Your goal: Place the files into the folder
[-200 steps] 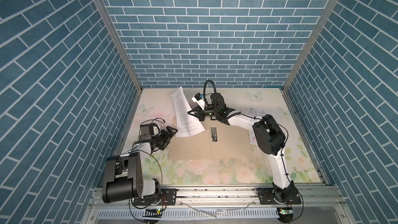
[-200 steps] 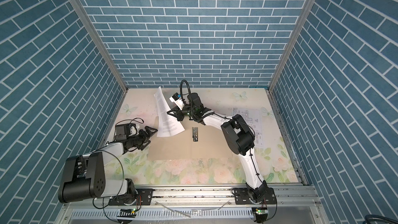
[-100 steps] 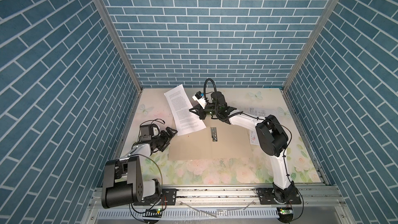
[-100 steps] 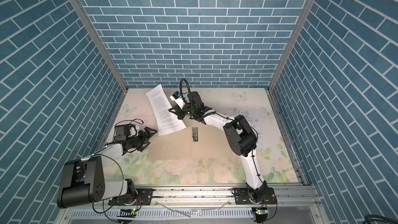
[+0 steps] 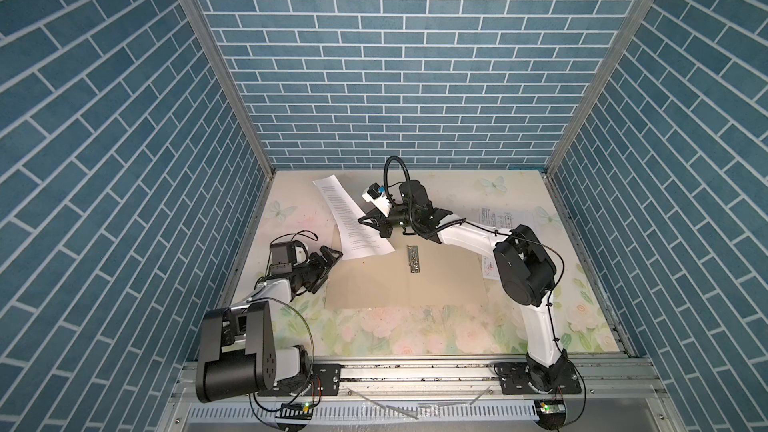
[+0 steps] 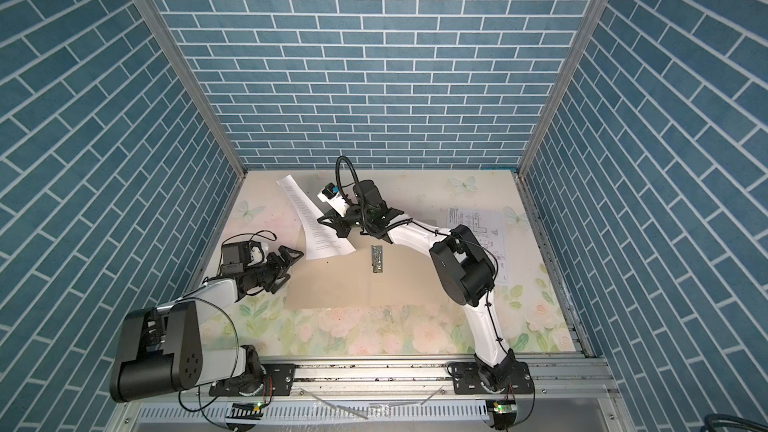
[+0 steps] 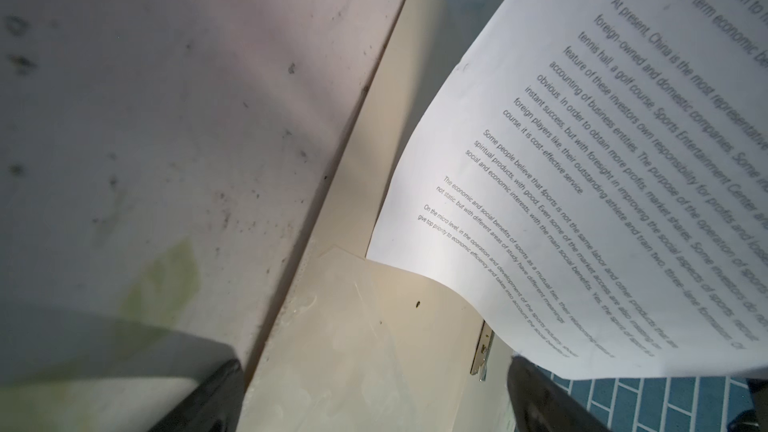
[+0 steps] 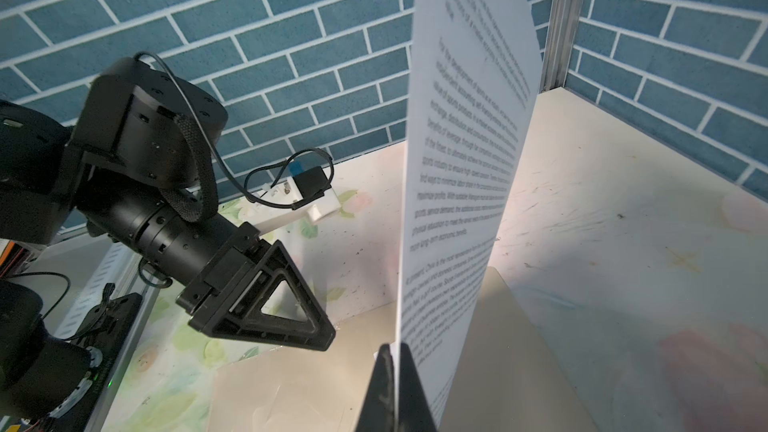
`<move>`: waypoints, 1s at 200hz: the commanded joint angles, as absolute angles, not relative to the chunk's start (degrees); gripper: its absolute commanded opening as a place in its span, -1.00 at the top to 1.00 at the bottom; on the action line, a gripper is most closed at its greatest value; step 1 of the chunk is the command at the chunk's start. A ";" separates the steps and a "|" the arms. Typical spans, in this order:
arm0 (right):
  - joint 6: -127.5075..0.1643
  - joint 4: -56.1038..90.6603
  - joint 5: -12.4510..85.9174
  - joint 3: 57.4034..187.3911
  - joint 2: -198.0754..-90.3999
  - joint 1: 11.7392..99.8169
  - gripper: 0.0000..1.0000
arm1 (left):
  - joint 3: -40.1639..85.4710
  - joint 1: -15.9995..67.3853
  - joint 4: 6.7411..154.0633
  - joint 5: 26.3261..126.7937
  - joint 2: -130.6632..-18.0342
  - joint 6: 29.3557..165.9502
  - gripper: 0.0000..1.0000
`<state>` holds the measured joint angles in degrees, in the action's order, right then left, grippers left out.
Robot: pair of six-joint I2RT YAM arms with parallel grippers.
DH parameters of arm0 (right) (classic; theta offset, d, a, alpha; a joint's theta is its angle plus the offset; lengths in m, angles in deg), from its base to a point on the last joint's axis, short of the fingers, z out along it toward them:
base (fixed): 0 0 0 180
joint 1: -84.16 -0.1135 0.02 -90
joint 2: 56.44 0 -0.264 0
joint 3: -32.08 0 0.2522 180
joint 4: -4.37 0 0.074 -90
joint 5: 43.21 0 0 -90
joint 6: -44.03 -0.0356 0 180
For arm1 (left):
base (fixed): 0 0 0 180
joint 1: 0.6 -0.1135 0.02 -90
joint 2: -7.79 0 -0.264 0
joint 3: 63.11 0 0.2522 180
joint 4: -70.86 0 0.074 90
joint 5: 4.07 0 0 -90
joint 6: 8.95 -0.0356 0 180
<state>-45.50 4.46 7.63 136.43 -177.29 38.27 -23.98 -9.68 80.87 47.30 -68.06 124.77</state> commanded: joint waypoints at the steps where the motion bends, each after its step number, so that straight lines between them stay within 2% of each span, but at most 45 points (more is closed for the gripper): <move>1: -43.14 4.67 5.21 138.77 -174.56 37.91 1.00 | -25.36 -9.71 81.33 47.35 -68.41 124.67 -0.99; 124: -52.27 -4.97 1.04 136.40 -177.85 38.93 1.00 | -26.14 -9.73 79.87 46.43 -68.73 124.79 -0.99; 200: -59.15 -12.43 2.24 129.38 -178.39 40.12 1.00 | -26.40 -9.72 78.92 45.90 -69.53 124.85 -0.99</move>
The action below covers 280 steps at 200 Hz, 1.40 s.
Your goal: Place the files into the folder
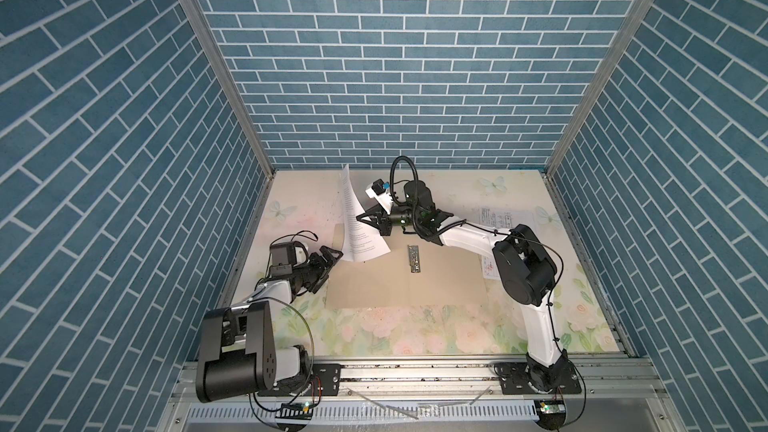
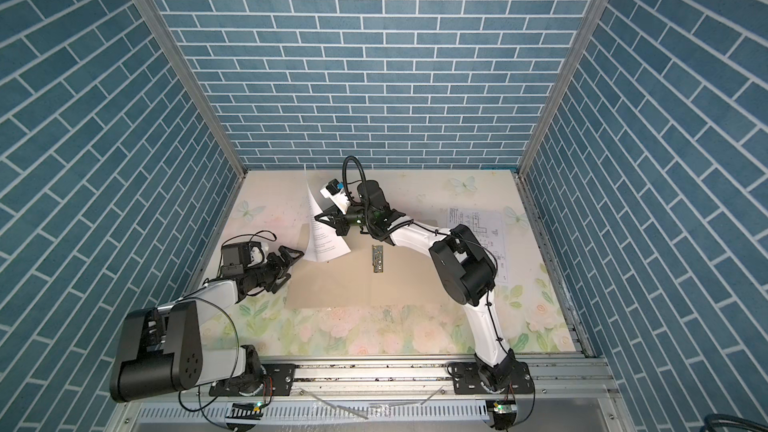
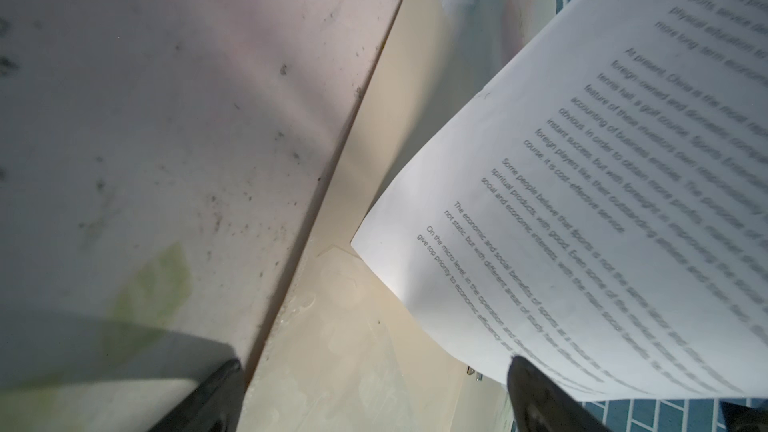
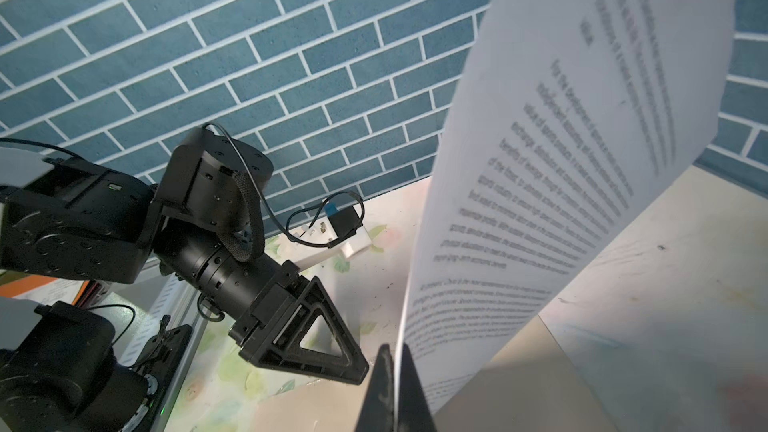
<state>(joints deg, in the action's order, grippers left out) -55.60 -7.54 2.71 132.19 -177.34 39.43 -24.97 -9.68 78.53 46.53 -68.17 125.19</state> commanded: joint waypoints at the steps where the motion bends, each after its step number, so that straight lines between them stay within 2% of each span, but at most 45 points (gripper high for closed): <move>1: -59.24 -12.57 2.19 129.32 -178.41 40.13 1.00 | -26.40 -9.73 78.87 45.88 -69.58 124.88 -0.99; 96: -60.30 -14.28 0.76 128.47 -179.68 40.29 1.00 | -26.70 -9.74 78.57 45.59 -69.33 125.16 -0.99; 176: -61.72 -14.46 -5.79 130.29 -184.15 41.70 1.00 | -26.84 -9.74 77.85 44.45 -69.53 125.03 -0.99; 206: -63.50 -14.55 -1.69 128.89 -183.55 42.40 1.00 | -26.84 -9.72 77.76 44.58 -69.43 125.10 -0.99; 280: -63.83 -2.70 9.05 130.18 -182.48 42.60 1.00 | -26.87 -9.74 77.59 44.44 -69.87 125.06 -0.99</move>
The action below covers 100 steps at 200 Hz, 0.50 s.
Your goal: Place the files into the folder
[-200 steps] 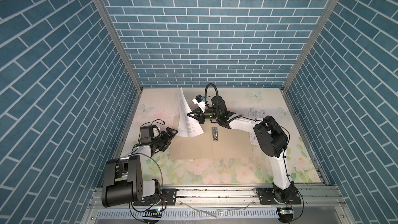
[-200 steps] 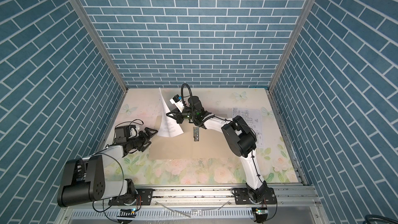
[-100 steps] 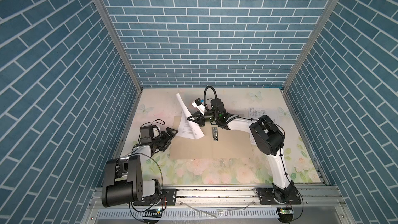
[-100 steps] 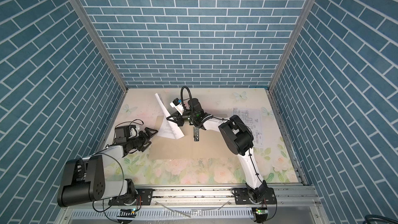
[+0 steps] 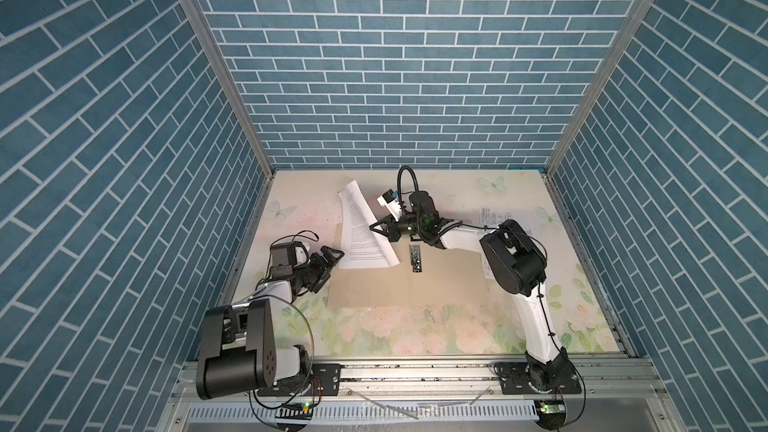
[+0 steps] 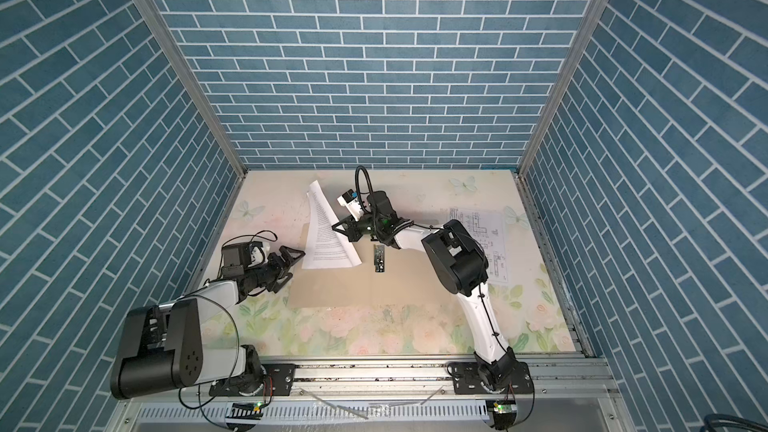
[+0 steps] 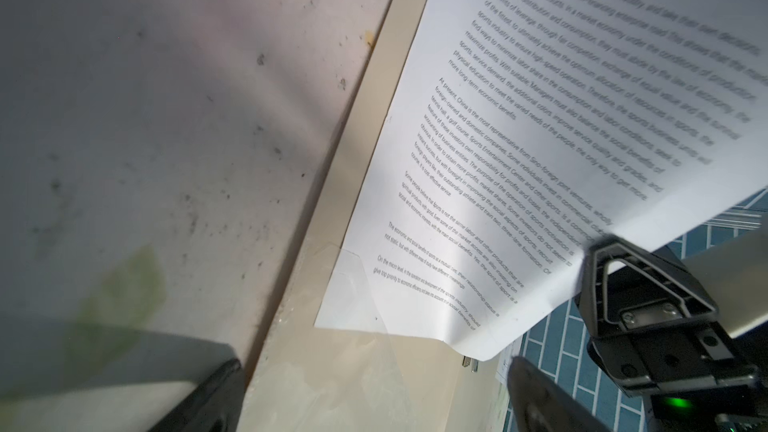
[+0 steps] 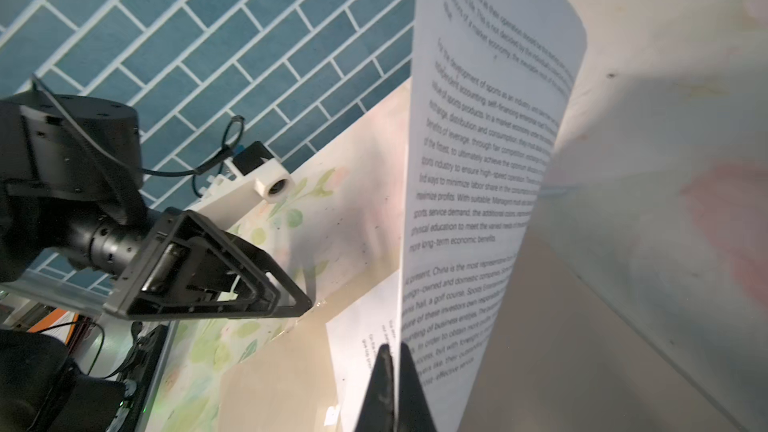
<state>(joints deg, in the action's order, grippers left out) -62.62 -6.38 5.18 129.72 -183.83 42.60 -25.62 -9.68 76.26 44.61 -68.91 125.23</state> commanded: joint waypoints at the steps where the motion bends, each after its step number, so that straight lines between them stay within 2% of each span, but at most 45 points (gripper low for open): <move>1: -63.95 -2.61 9.11 130.20 -182.48 42.59 1.00 | -26.86 -9.74 77.64 44.44 -69.89 125.07 -0.99; 100: -75.24 7.12 20.63 132.08 -182.47 42.42 1.00 | -28.43 -9.67 76.73 44.93 -68.52 126.30 -0.99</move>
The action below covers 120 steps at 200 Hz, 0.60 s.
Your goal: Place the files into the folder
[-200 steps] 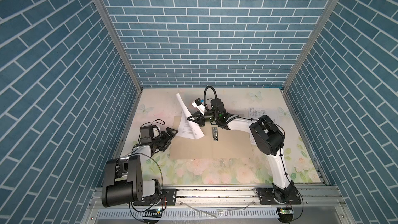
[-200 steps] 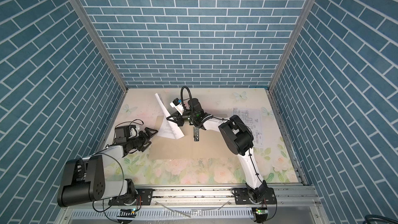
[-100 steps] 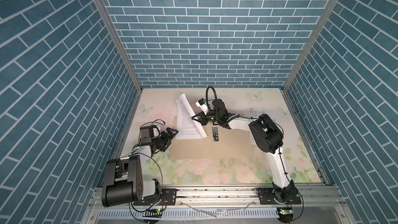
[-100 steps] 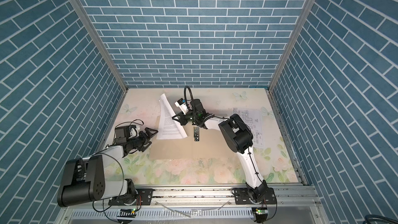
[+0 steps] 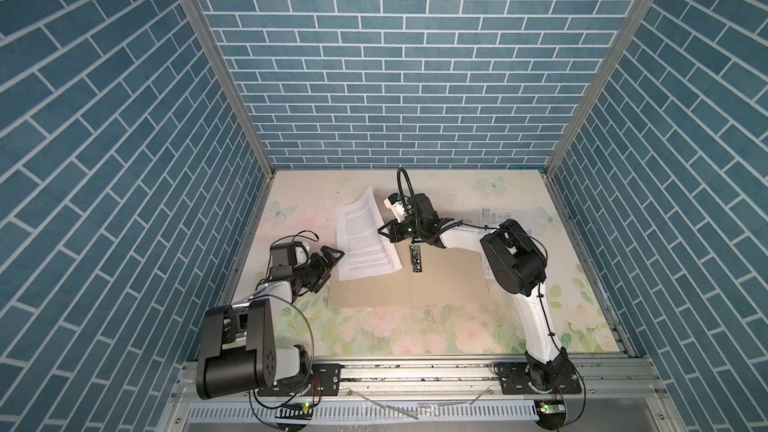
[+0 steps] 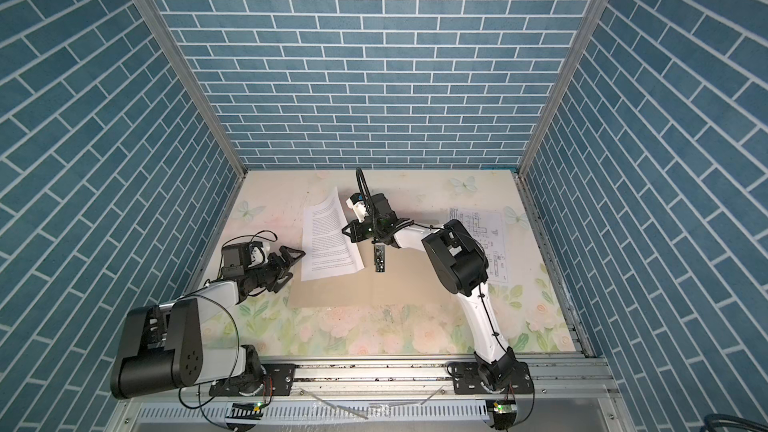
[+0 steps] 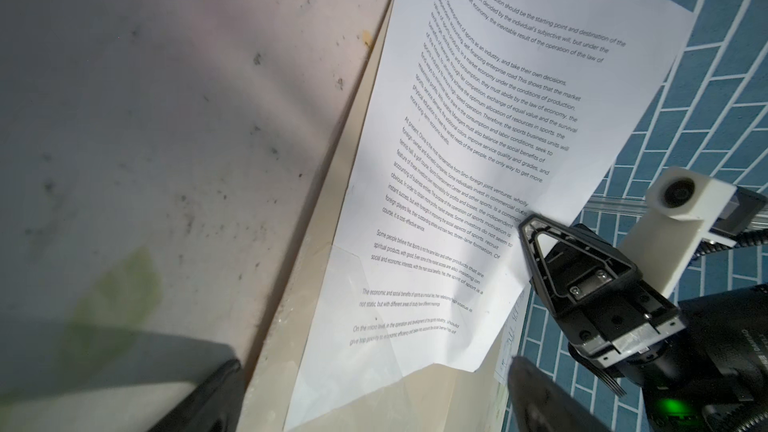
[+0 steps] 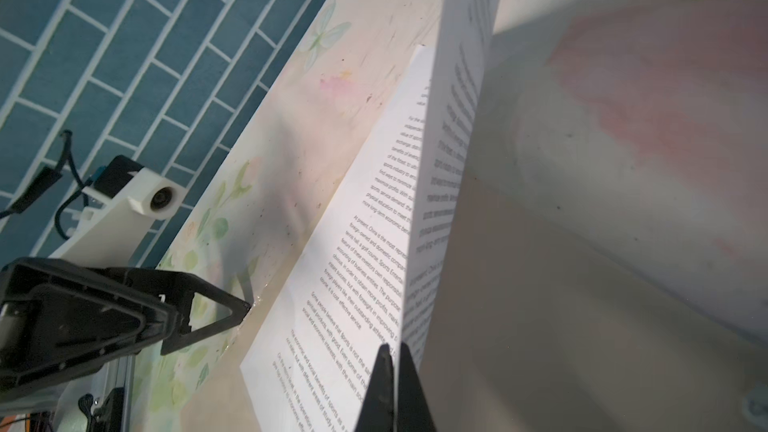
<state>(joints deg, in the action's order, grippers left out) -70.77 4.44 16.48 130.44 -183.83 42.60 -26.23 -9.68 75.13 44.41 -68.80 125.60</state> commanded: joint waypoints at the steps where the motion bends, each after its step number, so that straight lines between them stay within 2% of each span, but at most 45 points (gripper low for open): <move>1: -75.33 7.09 20.74 131.99 -182.47 42.41 1.00 | -28.47 -9.66 76.68 44.95 -68.51 126.30 -0.99; 49: -79.94 9.71 25.79 130.89 -179.66 42.28 1.00 | -30.18 -9.56 76.46 45.74 -66.49 127.50 -0.99; 120: -84.22 12.89 27.45 130.25 -178.73 41.47 1.00 | -31.74 -8.81 77.24 47.16 -63.22 128.78 -0.99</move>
